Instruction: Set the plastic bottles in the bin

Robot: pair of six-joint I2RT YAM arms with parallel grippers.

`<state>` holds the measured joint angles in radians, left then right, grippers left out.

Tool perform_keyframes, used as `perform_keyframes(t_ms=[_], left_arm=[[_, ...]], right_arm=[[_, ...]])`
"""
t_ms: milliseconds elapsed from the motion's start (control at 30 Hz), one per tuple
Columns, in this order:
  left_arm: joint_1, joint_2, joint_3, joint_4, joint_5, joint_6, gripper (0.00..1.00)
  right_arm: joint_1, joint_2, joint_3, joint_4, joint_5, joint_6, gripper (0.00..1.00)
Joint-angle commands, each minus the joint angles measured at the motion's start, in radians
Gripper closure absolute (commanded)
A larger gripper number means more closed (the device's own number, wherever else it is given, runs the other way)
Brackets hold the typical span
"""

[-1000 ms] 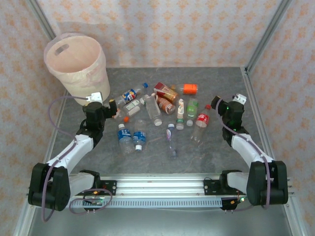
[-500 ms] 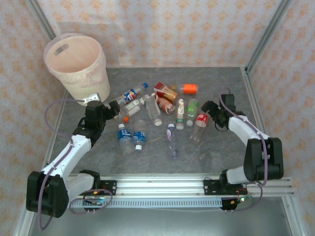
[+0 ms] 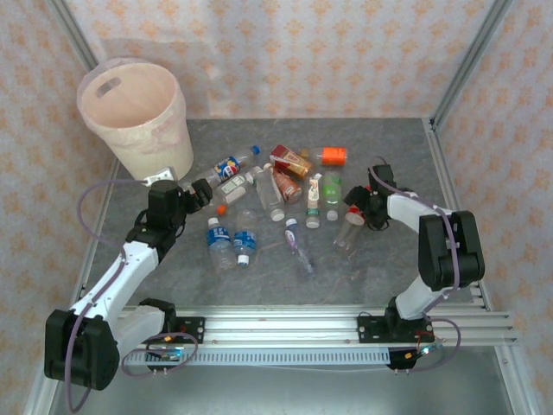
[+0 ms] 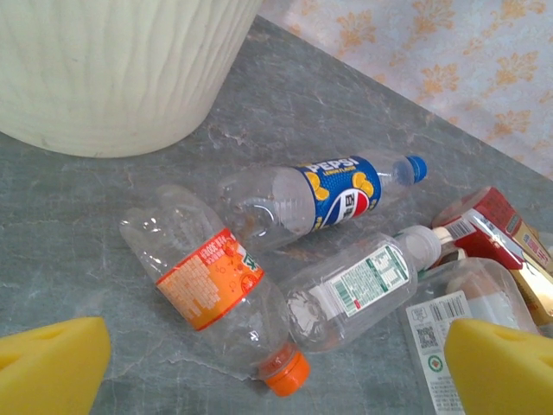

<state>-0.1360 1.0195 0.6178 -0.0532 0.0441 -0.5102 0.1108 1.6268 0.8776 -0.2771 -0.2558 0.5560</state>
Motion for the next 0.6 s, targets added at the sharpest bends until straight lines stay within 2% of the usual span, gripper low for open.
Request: perform_keyframes(t_ms=[0,133,267,367,467,567], left_arm=[[-0.011,-0.024,-0.019,-0.023,0.023,-0.019,0.00],[-0.021,-0.011,-0.026,0.008,0.048,-0.012,0.00],[-0.047,0.002,-0.002,0.021,0.097,0.012,0.00],[-0.092,0.006,0.013,0.048,0.122,0.016,0.00],[-0.153,0.033,0.040,0.079,0.154,0.024,0.00],[-0.249,0.107,0.109,0.085,0.173,0.061,0.00]], right_arm=[[0.000,0.011,-0.020,0.043,0.082,0.038,0.18],[0.001,0.006,-0.052,0.133,0.064,0.042,0.30],[0.002,-0.075,-0.090,0.203,0.076,0.042,0.41],[0.001,-0.180,-0.121,0.258,0.061,0.029,0.42],[0.007,-0.282,-0.136,0.312,-0.003,0.005,0.42],[0.038,-0.379,-0.131,0.382,-0.095,-0.013,0.41]])
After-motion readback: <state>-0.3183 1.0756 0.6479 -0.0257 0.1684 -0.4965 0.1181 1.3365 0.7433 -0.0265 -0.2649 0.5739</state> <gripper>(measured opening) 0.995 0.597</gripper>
